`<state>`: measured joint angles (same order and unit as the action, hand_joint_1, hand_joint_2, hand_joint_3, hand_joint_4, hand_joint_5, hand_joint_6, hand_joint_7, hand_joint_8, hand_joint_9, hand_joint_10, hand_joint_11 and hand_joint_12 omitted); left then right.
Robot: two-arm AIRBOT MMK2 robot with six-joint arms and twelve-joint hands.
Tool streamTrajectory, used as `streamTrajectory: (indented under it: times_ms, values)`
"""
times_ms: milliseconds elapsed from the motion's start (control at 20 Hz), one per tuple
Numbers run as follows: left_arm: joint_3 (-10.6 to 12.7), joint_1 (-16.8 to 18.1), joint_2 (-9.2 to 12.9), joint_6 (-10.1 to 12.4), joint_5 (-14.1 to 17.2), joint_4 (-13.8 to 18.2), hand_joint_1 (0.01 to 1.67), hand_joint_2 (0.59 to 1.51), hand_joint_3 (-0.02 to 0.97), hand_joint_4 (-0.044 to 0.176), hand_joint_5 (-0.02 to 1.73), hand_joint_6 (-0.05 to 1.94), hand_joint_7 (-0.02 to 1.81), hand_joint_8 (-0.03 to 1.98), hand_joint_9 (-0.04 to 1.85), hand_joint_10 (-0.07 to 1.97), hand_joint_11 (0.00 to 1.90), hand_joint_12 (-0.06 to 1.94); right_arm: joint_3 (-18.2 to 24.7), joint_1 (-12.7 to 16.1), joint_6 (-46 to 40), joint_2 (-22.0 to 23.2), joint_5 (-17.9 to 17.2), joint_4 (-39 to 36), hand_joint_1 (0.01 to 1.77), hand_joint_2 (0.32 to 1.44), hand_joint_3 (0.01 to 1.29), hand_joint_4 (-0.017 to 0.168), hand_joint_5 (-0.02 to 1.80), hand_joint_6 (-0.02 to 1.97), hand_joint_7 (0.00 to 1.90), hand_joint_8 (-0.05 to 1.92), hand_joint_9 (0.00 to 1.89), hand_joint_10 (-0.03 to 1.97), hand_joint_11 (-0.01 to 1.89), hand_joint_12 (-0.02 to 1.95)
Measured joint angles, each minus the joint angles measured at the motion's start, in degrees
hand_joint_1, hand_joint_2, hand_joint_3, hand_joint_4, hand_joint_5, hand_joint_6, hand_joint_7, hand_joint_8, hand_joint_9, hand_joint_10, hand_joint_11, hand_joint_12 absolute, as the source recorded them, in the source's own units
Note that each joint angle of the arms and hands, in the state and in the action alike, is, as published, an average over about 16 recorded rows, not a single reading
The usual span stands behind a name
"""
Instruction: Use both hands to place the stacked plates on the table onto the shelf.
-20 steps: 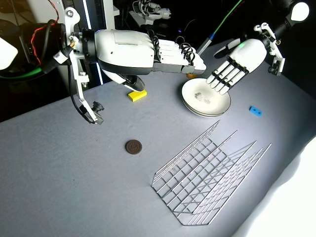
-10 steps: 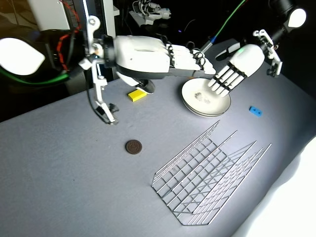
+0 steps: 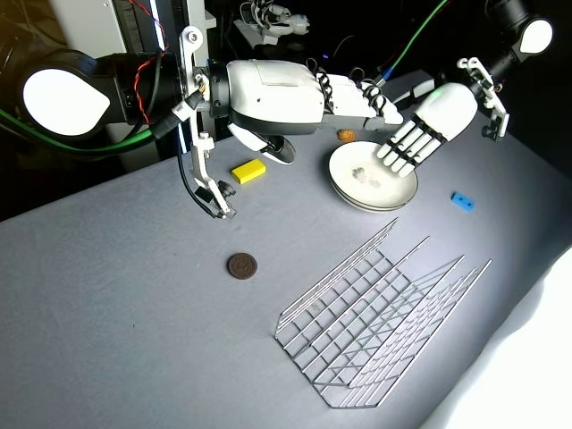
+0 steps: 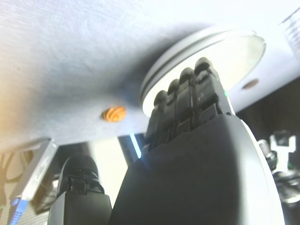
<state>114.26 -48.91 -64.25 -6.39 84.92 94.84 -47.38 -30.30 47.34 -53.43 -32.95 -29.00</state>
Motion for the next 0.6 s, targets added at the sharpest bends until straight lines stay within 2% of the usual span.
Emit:
streamTrajectory:
  times_ms: [600]
  values:
    - [0.93,-0.63,-1.32,-0.10,-1.16,0.26,0.02,1.100,0.012,0.004,0.01,-0.01,0.01,-0.01,0.01,0.00,0.01,-0.02,-0.85,-1.17,0.54,-1.57,-0.27,-1.93,1.19,1.00,0.02,0.000,0.01,0.02,0.02,0.01,0.01,0.01,0.02,-0.01]
